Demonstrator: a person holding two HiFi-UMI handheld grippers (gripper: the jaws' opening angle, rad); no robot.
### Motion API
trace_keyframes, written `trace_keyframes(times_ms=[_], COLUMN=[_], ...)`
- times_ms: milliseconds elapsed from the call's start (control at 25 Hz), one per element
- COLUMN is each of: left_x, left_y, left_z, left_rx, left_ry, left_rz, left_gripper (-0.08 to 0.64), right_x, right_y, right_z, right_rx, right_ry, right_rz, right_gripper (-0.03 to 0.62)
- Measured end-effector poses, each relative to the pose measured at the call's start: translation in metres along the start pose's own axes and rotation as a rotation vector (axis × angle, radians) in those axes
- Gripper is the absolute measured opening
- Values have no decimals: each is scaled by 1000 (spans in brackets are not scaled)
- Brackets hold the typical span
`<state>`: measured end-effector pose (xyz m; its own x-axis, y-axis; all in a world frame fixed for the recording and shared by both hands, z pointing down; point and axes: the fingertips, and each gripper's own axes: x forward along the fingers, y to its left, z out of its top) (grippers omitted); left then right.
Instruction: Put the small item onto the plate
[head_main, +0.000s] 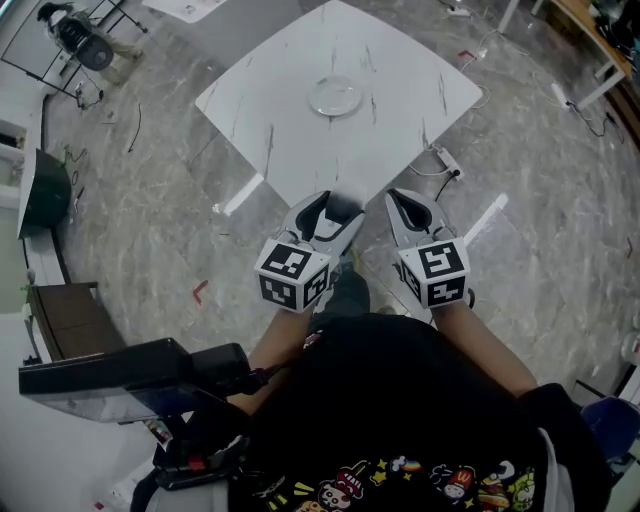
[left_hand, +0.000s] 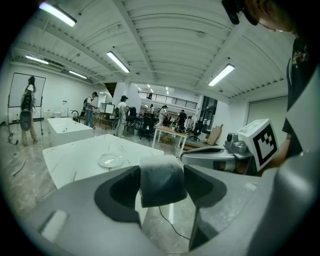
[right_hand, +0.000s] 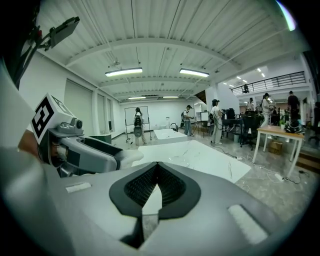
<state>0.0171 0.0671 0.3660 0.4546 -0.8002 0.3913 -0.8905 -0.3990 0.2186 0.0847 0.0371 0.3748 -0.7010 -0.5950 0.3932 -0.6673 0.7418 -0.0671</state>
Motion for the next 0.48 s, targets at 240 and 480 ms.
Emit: trace_keyframes(times_ms=[240, 480], left_x=[31, 59], left_y=[60, 114], left_z=[19, 28], left_rx=[-12, -23], left_ry=[24, 45], left_rz=[-35, -58], left_gripper=[279, 279], right_x=[61, 109], right_y=[-13, -26], right_z=[19, 27], right_rx=[20, 41], right_ry=[27, 60], right_rz=[-27, -65], right_gripper=[23, 23])
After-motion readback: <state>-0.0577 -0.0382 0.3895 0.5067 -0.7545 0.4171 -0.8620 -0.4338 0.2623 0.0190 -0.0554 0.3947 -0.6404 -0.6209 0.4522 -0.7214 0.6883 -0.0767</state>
